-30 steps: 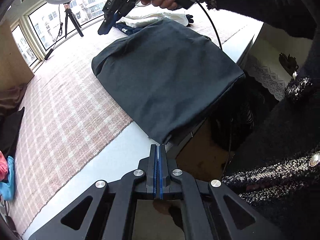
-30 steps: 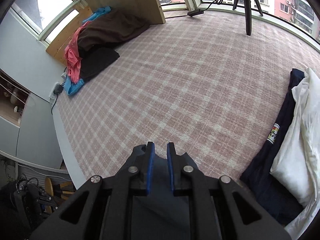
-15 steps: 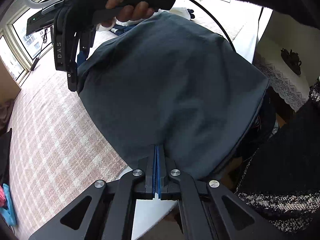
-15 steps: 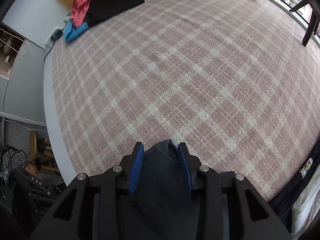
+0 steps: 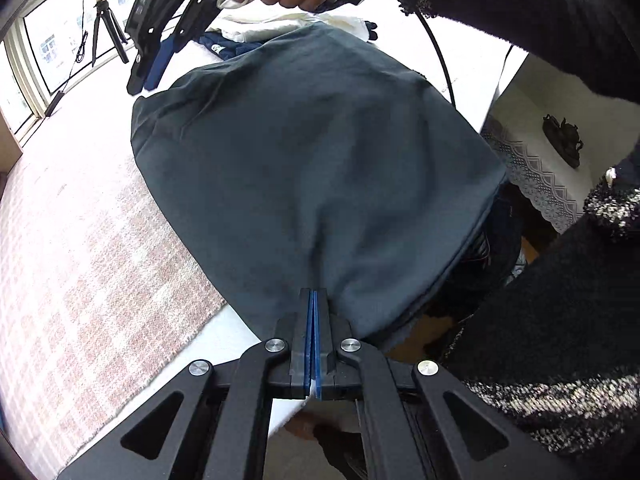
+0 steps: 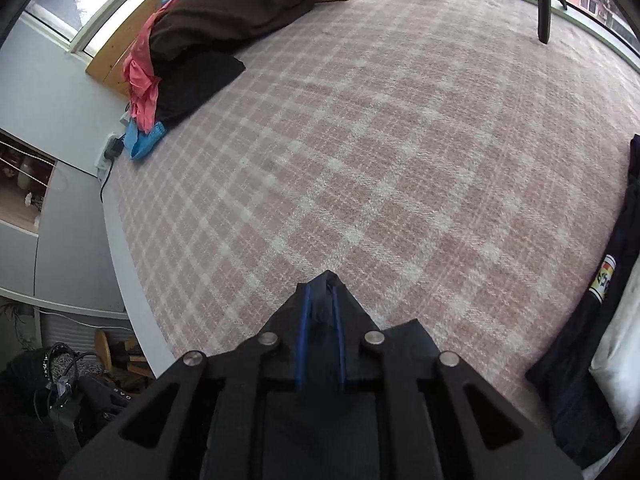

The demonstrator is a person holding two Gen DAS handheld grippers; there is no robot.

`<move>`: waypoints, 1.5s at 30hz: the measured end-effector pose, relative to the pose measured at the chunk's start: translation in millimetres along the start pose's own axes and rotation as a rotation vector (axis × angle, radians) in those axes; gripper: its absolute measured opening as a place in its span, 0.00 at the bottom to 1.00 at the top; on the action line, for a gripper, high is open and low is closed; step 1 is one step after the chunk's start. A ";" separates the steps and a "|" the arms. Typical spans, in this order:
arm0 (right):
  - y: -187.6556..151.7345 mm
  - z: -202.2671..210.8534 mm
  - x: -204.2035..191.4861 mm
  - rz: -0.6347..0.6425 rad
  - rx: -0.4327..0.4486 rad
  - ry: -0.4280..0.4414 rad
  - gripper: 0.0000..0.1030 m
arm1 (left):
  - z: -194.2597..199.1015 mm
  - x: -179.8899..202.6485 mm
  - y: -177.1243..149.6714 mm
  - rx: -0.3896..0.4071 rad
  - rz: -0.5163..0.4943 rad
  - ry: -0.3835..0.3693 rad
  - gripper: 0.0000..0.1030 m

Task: Fold clothes
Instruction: 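Lower the trousers onto the rug beside the stack and open both grippers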

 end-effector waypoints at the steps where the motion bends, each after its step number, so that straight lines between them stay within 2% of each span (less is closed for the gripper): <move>1: -13.8 21.7 3.2 -0.022 0.065 -0.021 0.25 | 4.1 0.9 -3.6 -0.015 -0.011 0.000 0.00; 3: -41.9 50.6 5.9 -0.048 0.149 -0.058 0.25 | 17.2 -3.0 -4.9 -0.010 -0.023 0.016 0.04; 5: -79.4 64.7 9.8 -0.086 0.179 -0.078 0.25 | 34.2 -11.1 2.4 0.026 -0.029 0.028 0.06; 9: -132.2 33.8 12.1 -0.168 0.143 -0.036 0.25 | 48.4 -49.0 57.5 0.126 -0.042 0.127 0.09; 12: -155.5 5.9 18.8 -0.196 0.117 -0.053 0.25 | 40.3 -75.7 102.0 0.180 -0.050 0.122 0.11; 13: -157.6 0.0 21.8 -0.182 0.119 -0.089 0.21 | 26.3 -84.6 114.7 0.154 -0.048 0.147 0.14; 14: -157.8 -2.4 27.7 -0.170 0.124 -0.155 0.10 | 9.7 -93.9 127.6 0.119 -0.042 0.179 0.14; 15: -158.9 0.1 35.6 -0.199 0.133 -0.185 0.00 | -6.7 -103.1 140.5 0.084 -0.035 0.212 0.14; 17: -163.6 11.2 45.7 -0.268 0.160 -0.201 0.00 | -16.6 -112.1 139.0 0.053 -0.012 0.261 0.11; 18: -169.7 19.8 39.5 -0.262 0.177 -0.240 0.02 | -20.0 -116.0 136.4 0.040 0.000 0.284 0.10; 19: -176.7 28.7 31.2 -0.245 0.193 -0.293 0.08 | -23.4 -119.9 133.8 0.027 0.012 0.307 0.14; 21: -196.7 36.5 13.6 -0.221 0.193 -0.343 0.16 | -4.0 -117.4 116.2 0.050 0.031 0.309 0.14; 23: -221.7 35.8 1.7 -0.252 0.200 -0.273 0.28 | 15.4 -107.8 95.8 0.071 0.047 0.273 0.14; 24: -234.6 32.4 -3.9 -0.275 0.208 -0.214 0.28 | 25.0 -103.0 85.6 0.082 0.055 0.255 0.14; 27: -266.2 18.3 -18.5 -0.309 0.206 -0.152 0.28 | 26.5 -66.3 66.4 0.084 0.033 0.163 0.16; 29: -277.8 3.2 -23.4 -0.297 0.183 -0.186 0.28 | 14.3 -39.8 54.8 0.064 0.002 0.090 0.21; 30: -281.0 -1.7 -16.9 -0.319 0.164 -0.223 0.28 | 4.3 -28.7 50.5 0.041 -0.011 0.078 0.26; 32: -287.0 -8.7 1.2 -0.388 0.128 -0.303 0.28 | -8.2 -13.5 47.9 0.012 -0.033 0.076 0.26; 35: -290.2 18.6 18.0 -0.469 0.230 -0.186 0.29 | -4.1 -3.9 56.6 0.031 -0.057 0.091 0.23; 37: -285.3 37.5 20.7 -0.468 0.289 -0.128 0.38 | -1.3 2.4 62.3 0.044 -0.073 0.100 0.24; 38: -281.6 43.1 21.5 -0.464 0.297 -0.117 0.39 | 0.1 5.6 65.2 0.050 -0.081 0.105 0.24; 42: -269.1 23.0 22.0 -0.450 0.199 -0.097 0.40 | 5.7 18.4 76.7 0.075 -0.113 0.125 0.25; 45: -267.3 0.1 19.8 -0.457 0.125 -0.085 0.40 | -1.9 10.9 88.6 0.064 -0.110 0.143 0.28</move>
Point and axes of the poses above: each gripper's, at about its wrist camera, not at the fingertips, and z roughly against the way its jaws point, x to its right, y to its top, the point moved 4 cm from there along -z, roughly the way its jaws point, and after that the axes turned 11 degrees about -x, right-handed, at the moved point
